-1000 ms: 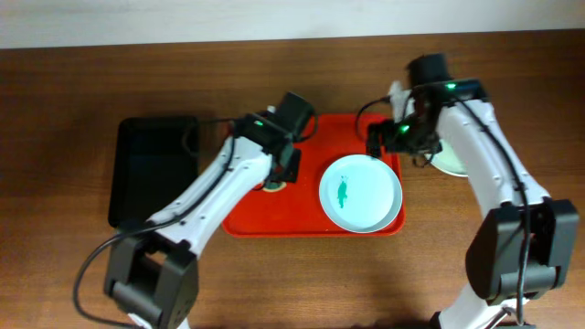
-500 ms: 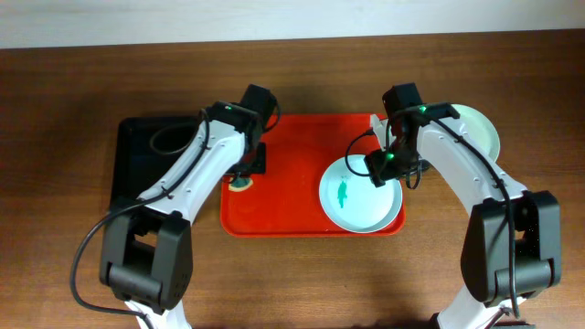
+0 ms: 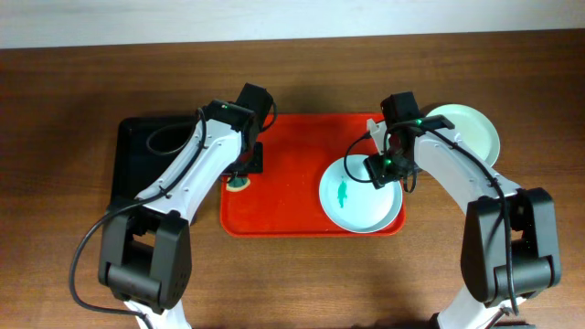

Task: Clean dirty plates on tray and stack at the side
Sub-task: 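Grasp the front plate's rim with the right gripper, bring sponge over it, then scrub the front plate with the sponge in the left gripper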

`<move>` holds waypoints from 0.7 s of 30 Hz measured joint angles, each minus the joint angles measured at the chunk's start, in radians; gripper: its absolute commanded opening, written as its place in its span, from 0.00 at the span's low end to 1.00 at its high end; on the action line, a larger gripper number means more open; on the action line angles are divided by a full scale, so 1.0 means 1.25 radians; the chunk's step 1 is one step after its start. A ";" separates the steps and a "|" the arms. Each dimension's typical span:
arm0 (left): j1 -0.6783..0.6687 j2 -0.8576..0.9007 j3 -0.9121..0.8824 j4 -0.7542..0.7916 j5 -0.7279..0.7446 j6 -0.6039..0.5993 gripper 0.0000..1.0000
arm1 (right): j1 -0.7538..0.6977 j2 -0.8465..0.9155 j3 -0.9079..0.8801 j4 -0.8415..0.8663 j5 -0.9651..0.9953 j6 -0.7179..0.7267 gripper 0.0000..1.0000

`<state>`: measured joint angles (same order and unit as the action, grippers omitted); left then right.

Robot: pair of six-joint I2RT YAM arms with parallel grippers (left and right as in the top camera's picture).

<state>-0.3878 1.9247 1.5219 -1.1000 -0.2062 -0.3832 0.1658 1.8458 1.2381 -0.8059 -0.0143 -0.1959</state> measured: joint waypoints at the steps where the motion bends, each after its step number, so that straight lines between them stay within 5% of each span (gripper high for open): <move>1: 0.000 0.000 0.000 0.000 0.000 0.000 0.00 | 0.000 0.000 0.000 0.000 0.000 0.000 0.67; 10: 0.000 0.000 0.000 0.000 0.000 0.000 0.00 | 0.000 -0.001 -0.051 -0.002 -0.002 -0.002 0.67; 21: 0.000 0.000 0.000 0.000 0.000 0.000 0.00 | 0.000 -0.001 -0.051 -0.047 -0.183 0.072 0.68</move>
<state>-0.3878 1.9247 1.5219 -1.1000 -0.2062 -0.3828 0.1654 1.8446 1.1740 -0.8650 -0.2428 -0.1055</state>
